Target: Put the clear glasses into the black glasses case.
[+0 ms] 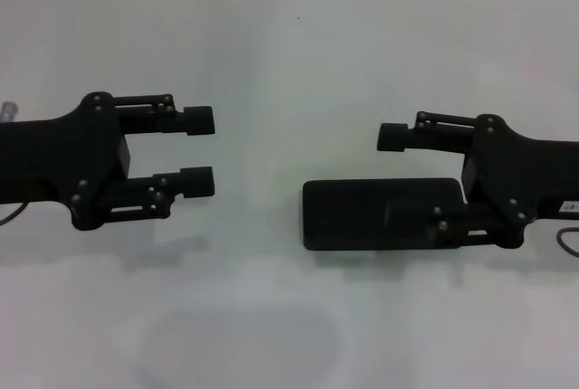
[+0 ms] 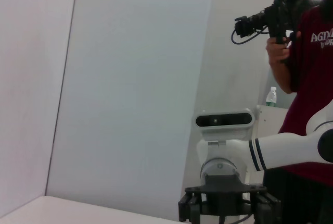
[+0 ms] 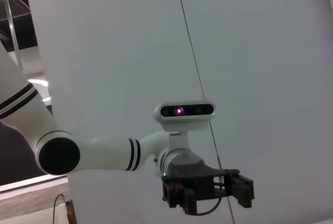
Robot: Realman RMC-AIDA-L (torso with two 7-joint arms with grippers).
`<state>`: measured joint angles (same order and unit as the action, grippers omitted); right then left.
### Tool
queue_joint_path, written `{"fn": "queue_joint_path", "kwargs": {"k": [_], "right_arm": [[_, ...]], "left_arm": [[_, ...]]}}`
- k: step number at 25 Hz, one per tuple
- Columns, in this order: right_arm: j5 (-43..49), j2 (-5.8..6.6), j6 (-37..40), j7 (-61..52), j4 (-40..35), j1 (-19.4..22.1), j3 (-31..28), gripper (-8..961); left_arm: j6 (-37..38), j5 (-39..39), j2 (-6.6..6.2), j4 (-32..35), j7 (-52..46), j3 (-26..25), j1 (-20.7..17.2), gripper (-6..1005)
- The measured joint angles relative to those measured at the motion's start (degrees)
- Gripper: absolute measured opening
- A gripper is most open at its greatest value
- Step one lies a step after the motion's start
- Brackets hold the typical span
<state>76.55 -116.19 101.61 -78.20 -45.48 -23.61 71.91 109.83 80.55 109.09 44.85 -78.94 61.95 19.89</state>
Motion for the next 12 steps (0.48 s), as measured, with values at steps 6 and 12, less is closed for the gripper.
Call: {"fn": "queue_joint_path", "kwargs": {"k": [6,12], "right_arm": [[-2.1,0.00,-0.2,0.7,0.3,0.4,1.2,767],[-2.9,0.00,0.1,1.4,0.9,0.4,1.5,765]], "left_arm": [[0.4,0.3,0.07,0.0,0.0,-1.0,-0.4,616],[0.5,2.7,0.63,0.0,0.2,-1.0,0.0,616]]}}
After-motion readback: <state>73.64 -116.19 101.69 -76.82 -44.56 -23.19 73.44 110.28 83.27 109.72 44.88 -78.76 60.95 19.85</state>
